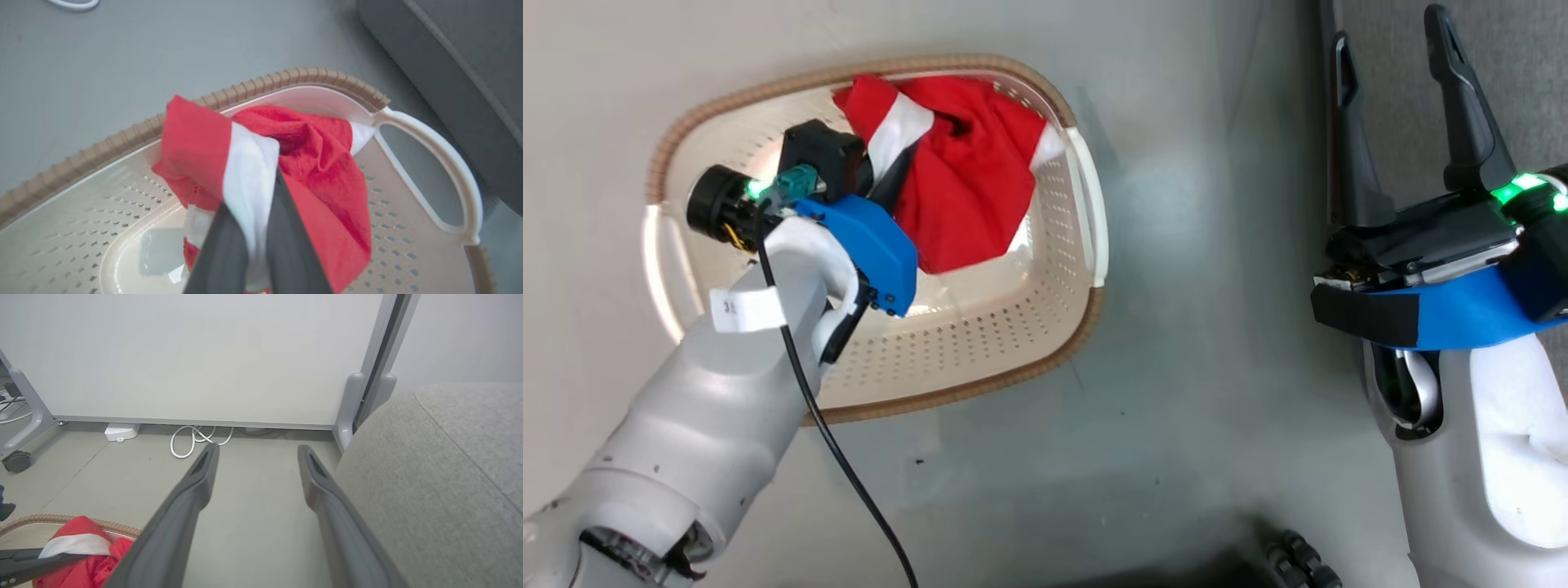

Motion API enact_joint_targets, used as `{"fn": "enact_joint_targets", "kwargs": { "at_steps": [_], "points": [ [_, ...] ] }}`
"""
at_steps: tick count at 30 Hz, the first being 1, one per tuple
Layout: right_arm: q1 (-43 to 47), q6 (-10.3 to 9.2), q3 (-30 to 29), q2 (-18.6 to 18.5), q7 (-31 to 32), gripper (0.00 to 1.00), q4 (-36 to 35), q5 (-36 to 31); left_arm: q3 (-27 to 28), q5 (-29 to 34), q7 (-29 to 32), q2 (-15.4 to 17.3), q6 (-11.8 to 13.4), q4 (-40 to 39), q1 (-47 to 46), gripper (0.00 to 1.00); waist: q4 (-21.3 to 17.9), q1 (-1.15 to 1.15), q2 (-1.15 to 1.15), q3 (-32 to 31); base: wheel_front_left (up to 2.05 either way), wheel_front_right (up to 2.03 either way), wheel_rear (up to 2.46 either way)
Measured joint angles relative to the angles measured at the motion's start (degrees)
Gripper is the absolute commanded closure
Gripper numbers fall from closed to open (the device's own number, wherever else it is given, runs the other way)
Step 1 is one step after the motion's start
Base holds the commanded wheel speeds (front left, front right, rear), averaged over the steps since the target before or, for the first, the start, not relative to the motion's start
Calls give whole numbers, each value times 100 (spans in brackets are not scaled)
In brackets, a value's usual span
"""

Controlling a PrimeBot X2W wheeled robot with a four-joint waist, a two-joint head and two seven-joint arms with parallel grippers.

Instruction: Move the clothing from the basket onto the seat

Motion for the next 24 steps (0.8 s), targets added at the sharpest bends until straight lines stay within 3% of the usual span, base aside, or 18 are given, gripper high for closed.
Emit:
{"fn": "enact_joint_targets", "kwargs": {
  "at_steps": [15,24],
  "points": [
    [519,0,-93,2,0,0,387,-122,1763,1390,0,-81,62,-1511,1419,100,436,-1,0,-1406,0,0,0],
    [958,0,-152,2,0,0,595,-123,2503,2136,-1,-282,57,-2381,2024,100,621,-1,0,-2346,0,0,0]
  ]
}}
